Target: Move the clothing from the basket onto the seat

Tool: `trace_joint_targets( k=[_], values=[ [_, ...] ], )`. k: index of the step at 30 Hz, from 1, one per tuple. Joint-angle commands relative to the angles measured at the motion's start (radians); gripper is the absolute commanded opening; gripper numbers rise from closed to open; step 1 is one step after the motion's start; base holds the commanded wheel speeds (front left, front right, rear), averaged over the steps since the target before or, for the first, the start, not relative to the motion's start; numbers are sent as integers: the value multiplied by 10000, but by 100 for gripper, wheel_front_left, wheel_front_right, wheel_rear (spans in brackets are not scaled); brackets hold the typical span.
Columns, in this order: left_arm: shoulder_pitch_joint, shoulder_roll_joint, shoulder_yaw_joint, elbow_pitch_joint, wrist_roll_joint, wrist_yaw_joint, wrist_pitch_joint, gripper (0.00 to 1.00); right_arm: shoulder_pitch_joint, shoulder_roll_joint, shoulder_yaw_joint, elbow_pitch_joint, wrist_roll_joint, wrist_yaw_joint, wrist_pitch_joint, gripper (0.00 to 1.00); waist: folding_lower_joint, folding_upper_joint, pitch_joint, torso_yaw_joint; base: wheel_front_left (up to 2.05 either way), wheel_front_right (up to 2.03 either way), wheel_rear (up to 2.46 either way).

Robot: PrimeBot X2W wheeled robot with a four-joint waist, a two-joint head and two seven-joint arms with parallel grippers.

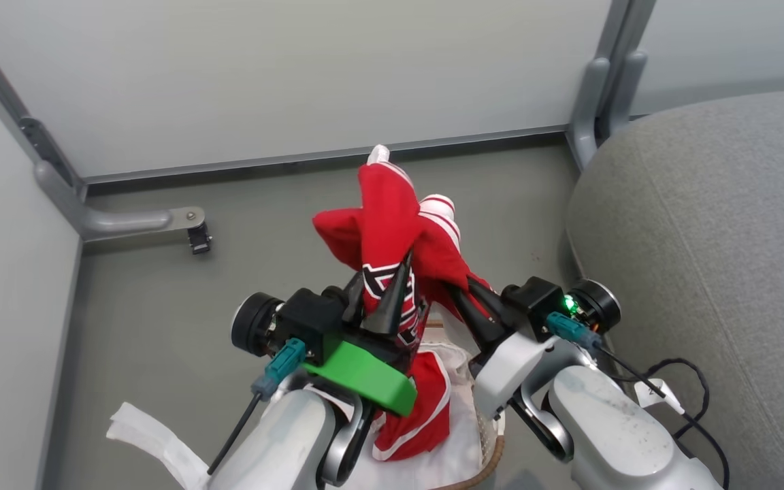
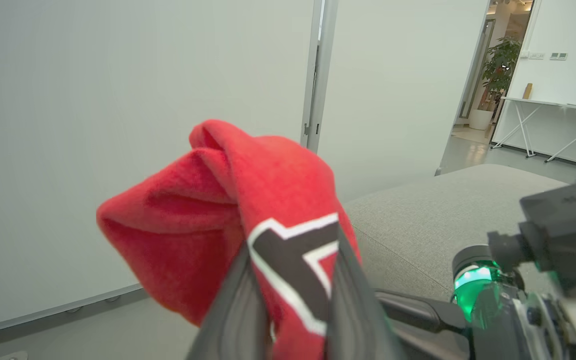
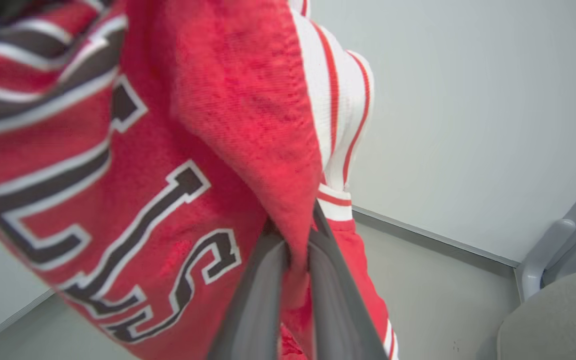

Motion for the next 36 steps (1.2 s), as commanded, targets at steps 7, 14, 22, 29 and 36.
trace_joint_targets(
  k=[7, 14, 22, 29, 36],
  values=[
    [245, 28, 333, 201, 463, -111, 3, 100, 410, -43, -809, -538, -16, -8, -46, 0, 0, 0, 169, -1093, 0, 0, 0],
    [356, 30, 614, 335, 804, -257, 3, 100, 683, -41, -1431, -1097, 32, -8, -47, 0, 0, 0, 358, -2403, 0, 0, 0],
    [387, 31, 799, 474, 970, -376, 3, 100, 887, -39, -1866, -1744, 163, -8, -47, 0, 0, 0, 588, -3769, 0, 0, 0],
    [460, 34, 1010, 749, 1192, -471, 3, 100, 1116, -34, -2190, -2186, 291, -8, -47, 0, 0, 0, 752, -4756, 0, 0, 0],
    [396, 36, 935, 910, 1237, -711, 3, 100, 1399, -34, -2662, -2477, 239, -8, -47, 0, 0, 0, 913, -5220, 0, 0, 0]
  ],
)
